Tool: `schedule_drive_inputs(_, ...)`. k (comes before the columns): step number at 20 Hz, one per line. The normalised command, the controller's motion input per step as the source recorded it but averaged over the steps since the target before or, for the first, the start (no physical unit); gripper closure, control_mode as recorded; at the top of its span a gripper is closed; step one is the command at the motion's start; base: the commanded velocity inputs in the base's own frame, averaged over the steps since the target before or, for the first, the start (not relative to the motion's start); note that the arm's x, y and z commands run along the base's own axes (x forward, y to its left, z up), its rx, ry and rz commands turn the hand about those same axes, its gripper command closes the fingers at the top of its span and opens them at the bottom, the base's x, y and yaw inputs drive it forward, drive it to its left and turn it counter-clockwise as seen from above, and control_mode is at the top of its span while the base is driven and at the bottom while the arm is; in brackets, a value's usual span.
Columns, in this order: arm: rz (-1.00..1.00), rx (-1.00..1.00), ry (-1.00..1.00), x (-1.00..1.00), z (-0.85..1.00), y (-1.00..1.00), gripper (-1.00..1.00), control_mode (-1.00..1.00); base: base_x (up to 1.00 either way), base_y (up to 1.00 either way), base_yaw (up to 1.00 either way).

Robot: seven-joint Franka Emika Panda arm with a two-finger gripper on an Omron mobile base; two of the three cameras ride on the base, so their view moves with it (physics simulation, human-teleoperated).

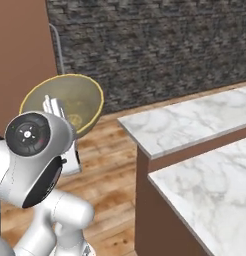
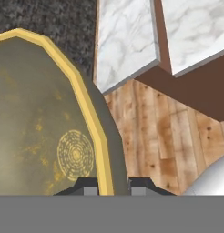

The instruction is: Take the smaller bowl and place it next to the appetizer plate on the dining counter , and place the larger bowl next to the plate with cooked food.

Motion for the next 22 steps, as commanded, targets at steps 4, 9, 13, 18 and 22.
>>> schedule_drive_inputs(4,0.0,0.0,0.0,0.0,0.0,0.0,1.0,1.0,1.0,0.41,0.11)
schedule_drive_inputs(9,0.0,0.0,0.0,0.0,0.0,0.0,1.0,1.0,1.0,0.29,0.23)
schedule_drive_inputs(13,0.0,0.0,0.0,0.0,0.0,0.0,1.0,1.0,1.0,0.19,0.33)
schedule_drive_inputs(18,0.0,0.0,0.0,0.0,0.0,0.0,1.0,1.0,1.0,0.05,0.2)
schedule_drive_inputs(22,0.0,0.0,0.0,0.0,0.0,0.0,1.0,1.0,0.95,0.0,-0.21)
